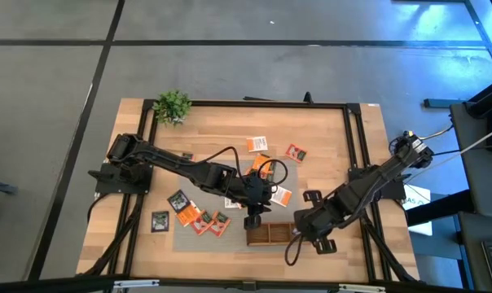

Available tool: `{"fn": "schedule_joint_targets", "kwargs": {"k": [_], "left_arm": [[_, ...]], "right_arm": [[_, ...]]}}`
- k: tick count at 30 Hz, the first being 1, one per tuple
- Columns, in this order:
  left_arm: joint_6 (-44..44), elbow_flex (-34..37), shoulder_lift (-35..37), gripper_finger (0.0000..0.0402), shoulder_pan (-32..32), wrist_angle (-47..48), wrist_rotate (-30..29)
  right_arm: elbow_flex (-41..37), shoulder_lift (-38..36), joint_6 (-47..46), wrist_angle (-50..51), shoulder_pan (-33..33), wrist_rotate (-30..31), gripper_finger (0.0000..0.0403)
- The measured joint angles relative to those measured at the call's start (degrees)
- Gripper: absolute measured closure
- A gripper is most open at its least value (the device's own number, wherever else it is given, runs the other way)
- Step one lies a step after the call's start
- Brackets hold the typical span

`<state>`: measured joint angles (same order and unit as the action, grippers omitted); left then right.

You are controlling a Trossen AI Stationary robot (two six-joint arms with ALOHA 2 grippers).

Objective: Pick & Place Tea
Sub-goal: Put the black tea bag into the right compartment of the wooden organizer

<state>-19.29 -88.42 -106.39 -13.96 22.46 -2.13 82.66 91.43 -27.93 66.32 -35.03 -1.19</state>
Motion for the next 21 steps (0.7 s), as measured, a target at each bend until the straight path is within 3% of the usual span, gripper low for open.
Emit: {"fn": "schedule_joint_targets", "kwargs": {"k": [12,21], "left_arm": [[0.0,0.0,0.0,0.0313,0.0,0.0,-0.8],[0.1,0.0,0.0,0.0313,0.0,0.0,-4.5]], "right_arm": [[-14.3,0.0,-0.3,-8.1,0.6,1.7,0.0398],[-19.0,0.0,-0.3,-10.9,0.6,2.6,0.0396]]}}
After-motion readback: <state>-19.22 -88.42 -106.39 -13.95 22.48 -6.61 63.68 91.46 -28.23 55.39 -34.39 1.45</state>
